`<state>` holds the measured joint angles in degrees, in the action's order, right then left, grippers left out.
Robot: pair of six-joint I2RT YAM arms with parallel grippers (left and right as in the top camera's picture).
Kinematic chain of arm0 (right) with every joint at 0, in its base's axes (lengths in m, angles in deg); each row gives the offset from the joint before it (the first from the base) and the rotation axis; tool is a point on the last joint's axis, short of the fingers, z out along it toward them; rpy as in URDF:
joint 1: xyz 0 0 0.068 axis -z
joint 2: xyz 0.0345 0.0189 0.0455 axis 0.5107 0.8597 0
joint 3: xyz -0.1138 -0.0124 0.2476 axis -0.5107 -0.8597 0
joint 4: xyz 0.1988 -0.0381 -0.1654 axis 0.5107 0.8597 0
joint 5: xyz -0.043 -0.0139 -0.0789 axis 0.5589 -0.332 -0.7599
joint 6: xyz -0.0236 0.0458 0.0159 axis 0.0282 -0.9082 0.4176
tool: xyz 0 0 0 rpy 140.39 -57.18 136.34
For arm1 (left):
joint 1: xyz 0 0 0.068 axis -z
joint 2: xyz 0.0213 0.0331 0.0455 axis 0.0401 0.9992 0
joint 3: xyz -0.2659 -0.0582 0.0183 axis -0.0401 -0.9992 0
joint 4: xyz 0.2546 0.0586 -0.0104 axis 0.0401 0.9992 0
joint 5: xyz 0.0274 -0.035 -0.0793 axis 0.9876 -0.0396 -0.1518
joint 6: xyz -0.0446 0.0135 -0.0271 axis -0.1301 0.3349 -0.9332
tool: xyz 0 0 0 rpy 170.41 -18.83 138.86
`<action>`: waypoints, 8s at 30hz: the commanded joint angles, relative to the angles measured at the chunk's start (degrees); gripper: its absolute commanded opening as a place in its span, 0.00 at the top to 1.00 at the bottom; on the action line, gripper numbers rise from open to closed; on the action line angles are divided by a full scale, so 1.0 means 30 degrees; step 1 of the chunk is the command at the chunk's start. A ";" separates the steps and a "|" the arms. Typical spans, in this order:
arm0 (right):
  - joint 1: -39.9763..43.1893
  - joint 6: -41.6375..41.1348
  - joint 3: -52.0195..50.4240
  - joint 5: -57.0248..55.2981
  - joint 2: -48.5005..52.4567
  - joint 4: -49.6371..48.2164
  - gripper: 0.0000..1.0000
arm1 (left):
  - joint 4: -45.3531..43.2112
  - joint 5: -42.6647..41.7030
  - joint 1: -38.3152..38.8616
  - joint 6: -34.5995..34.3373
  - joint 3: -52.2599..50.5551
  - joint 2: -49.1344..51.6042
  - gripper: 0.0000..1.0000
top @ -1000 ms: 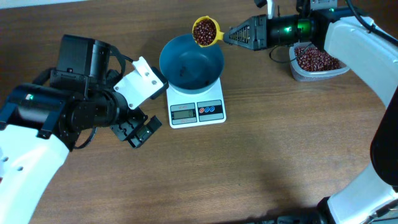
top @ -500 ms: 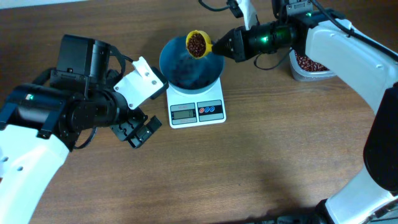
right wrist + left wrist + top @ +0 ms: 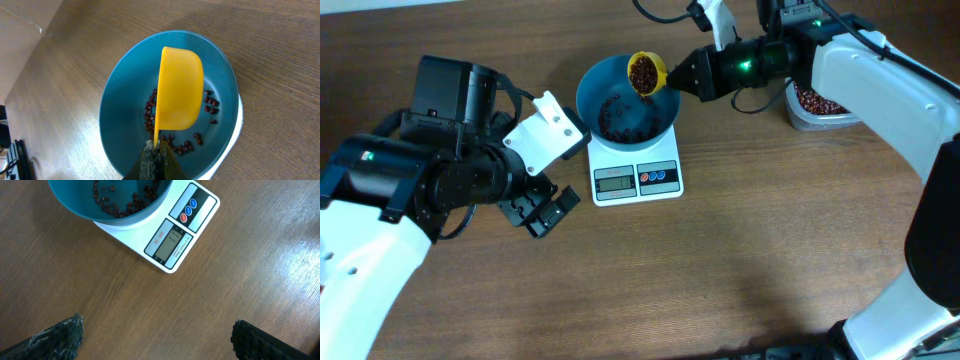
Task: Scoop item into bowl and weigh 50g on scale
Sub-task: 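Tilt the scoop with the right gripper to pour beans into bowl, then hold the emptied scoop above the blue bowl with the right gripper, then carry the scoop with the right gripper to the bean tub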
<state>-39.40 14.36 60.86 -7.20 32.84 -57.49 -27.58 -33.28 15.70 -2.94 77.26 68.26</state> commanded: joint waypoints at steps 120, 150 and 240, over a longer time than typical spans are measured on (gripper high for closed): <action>-0.4867 -0.4058 0.1195 -1.0622 -0.2492 0.3424 0.96 | -0.0022 0.0058 0.0073 0.0240 0.0299 -0.0080 0.01; -0.5406 -0.4838 0.2623 -1.1562 -0.1996 0.4342 0.96 | -0.0022 0.0058 0.0073 0.0233 0.0299 -0.0080 0.01; 0.5319 0.2688 0.3869 0.9151 -0.1916 -0.5617 0.96 | -0.0022 0.0058 0.0073 0.0240 0.0299 -0.0080 0.01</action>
<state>-23.49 21.81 71.41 16.47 27.09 -67.74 -27.78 -33.23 15.70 -2.94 77.42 68.26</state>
